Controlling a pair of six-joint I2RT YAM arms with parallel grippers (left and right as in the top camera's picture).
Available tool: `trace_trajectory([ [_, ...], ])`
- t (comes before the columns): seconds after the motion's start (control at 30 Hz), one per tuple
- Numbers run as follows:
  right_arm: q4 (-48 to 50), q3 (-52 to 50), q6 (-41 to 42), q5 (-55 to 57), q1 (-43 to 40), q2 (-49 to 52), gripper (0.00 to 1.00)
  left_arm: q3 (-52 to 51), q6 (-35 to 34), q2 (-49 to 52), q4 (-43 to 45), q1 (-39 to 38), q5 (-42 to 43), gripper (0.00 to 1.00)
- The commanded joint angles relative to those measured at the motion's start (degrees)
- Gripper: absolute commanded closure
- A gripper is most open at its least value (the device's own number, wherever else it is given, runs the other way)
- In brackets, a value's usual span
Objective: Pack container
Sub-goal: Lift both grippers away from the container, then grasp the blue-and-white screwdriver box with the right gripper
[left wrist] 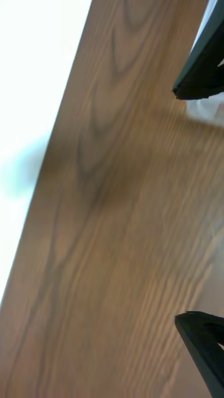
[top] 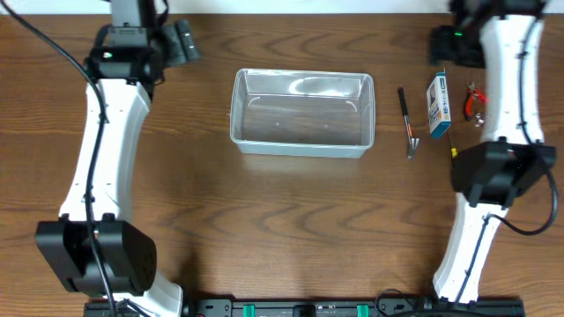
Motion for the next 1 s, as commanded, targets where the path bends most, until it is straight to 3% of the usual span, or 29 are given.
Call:
trace_trajectory([
  [0.0, -0.22, 0.35, -5.18, -0.24, -3.13, -0.70, 0.26, 0.28, 1.64, 1.11, -0.17, 2.16, -1.25, 0.02],
  [0.3, 5.27, -12.90, -11.30, -3.04, -5.07, -0.57, 0.27, 0.28, 1.62, 1.64, -0.33, 3.65, -1.25, 0.02],
  [0.7, 14.78, -27.36, -12.41, -3.26, -3.13, -0.57, 0.26, 0.28, 1.62, 1.64, -1.51, 3.65, -1.22, 0.02],
  [0.8, 16.33, -29.24, -12.37, -3.45, -2.99, -0.57, 0.29, 0.28, 1.62, 1.64, -2.16, 3.65, -1.25, 0.02],
  [0.97, 19.63, -33.14, -12.13, -3.45, -2.75, -0.57, 0.43, 0.28, 1.60, 1.64, -2.54, 3.65, -1.22, 0.02],
])
